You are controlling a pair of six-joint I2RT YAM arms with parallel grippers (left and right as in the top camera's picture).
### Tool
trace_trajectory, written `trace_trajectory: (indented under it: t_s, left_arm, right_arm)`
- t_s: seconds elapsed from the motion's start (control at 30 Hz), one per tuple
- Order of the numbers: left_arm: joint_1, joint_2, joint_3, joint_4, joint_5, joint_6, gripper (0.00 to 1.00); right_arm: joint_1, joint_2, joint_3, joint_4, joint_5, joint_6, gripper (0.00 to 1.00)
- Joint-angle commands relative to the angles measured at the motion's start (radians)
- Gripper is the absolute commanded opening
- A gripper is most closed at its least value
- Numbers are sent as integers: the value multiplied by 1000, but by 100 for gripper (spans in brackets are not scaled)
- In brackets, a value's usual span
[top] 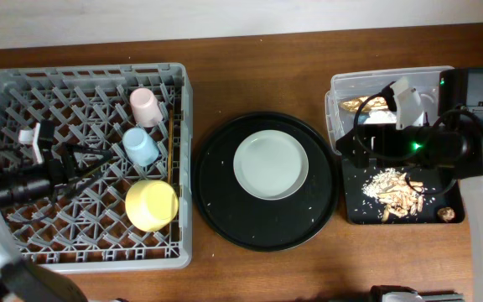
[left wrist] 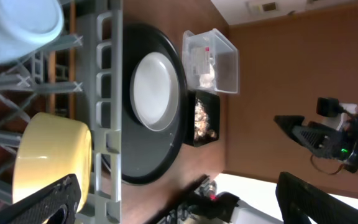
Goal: Sort waste into correct bins and load items into the dishwasher rack
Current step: 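Carry the yellow bowl left and set it in the dish rack, then reach the left gripper to the white plate rim and grasp it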
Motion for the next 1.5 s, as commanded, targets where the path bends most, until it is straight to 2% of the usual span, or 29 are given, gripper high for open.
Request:
trace_trajectory:
  t_s: [0.0, 0.03, 0.07, 0.13, 0.17, 0.2, 0.27, 0.4, 0.5, 0.53, 0.6, 0.67, 0.7, 0.73, 0.77, 0.87, 1.07, 1.17, 1.27, 1.37, 1.4, 1.43, 1.47]
  left_arm:
    - [-105, -166, 29, 143, -234, -344, 100]
    - [-171, -208, 29, 212, -357, -479, 100]
    - [-234, -237, 29, 260, -415, -546, 100]
    - [-406, -276, 29, 379, -457, -642, 100]
    - [-537, -278, 29, 453, -515, -719, 100]
    - [-596, -272, 29, 482, -560, -759, 100]
    - [-839, -222, 28, 585, -740, -867, 100]
    - [-1033, -132, 28, 712, -737, -905, 100]
    - [-1188, 3, 27, 816, -896, -917, 98]
    - [-1232, 63, 27, 847, -908, -918, 93]
    - [-1295, 162, 27, 916, -909, -935, 89]
    - [-1347, 266, 27, 1026, -909, -935, 74]
    - [-1365, 303, 27, 1064, -913, -935, 70]
    - [-1382, 335, 27, 1099, -927, -935, 60]
    - [-1394, 353, 27, 1124, -932, -936, 56]
    - [-1444, 413, 27, 1176, -983, -935, 56]
    - [-1554, 494, 27, 1187, -1258, -935, 55]
    - [-1567, 530, 27, 1187, -1303, -935, 54]
    - [-1564, 544, 26, 1187, -1323, -935, 35]
    - [-1571, 568, 26, 1182, -1324, -935, 21]
    - [-1571, 571, 26, 1175, -1324, -935, 8]
    - [-1571, 569, 27, 1172, -1325, -934, 1]
    - [-1571, 562, 27, 1172, -1325, -934, 1]
  right_arm:
    - [5, -2, -5, 0, 9, -2, 99]
    - [5, -2, -5, 0, 9, -2, 99]
    - [5, -2, -5, 0, 9, -2, 99]
    - [5, -2, -5, 0, 9, -2, 99]
    - [5, -2, -5, 0, 9, -2, 99]
    - [5, -2, -5, 0, 9, -2, 99]
    - [5, -2, -5, 0, 9, -2, 99]
    - [5, -2, -5, 0, 9, -2, 99]
    - [5, -2, -5, 0, 9, -2, 99]
    - [5, -2, -5, 0, 9, -2, 99]
    - [5, -2, -5, 0, 9, -2, 99]
    - [5, -2, -5, 0, 9, -2, 99]
    - [5, -2, -5, 0, 9, -2, 99]
    - [5, -2, -5, 0, 9, -2, 99]
    - [5, -2, -5, 0, 9, -2, 99]
    - [5, -2, -5, 0, 9, -2, 99]
    - [5, -2, -5, 0, 9, -2, 99]
    - [5, -2, -5, 0, 9, -2, 99]
    - [5, -2, -5, 0, 9, -2, 99]
    - [5, -2, -5, 0, 9, -2, 99]
    - [5, -2, -5, 0, 9, -2, 99]
    - [5, -2, -5, 0, 9, -2, 99]
    - [5, -2, -5, 0, 9, -2, 99]
